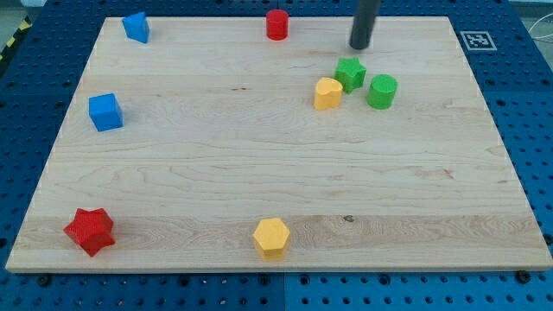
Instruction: Push the red circle slightly down
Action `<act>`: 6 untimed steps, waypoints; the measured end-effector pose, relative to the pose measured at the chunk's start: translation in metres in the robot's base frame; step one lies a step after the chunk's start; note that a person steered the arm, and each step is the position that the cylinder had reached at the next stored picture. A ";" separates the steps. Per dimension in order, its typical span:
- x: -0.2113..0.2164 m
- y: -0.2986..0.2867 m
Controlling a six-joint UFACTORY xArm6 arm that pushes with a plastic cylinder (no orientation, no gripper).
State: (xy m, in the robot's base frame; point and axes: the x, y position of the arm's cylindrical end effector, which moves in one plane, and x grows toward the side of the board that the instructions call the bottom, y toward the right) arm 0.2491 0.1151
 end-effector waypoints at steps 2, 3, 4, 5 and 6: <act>-0.055 -0.096; -0.056 -0.134; -0.056 -0.162; -0.056 -0.151; -0.055 -0.120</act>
State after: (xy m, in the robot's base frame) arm 0.1939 -0.0050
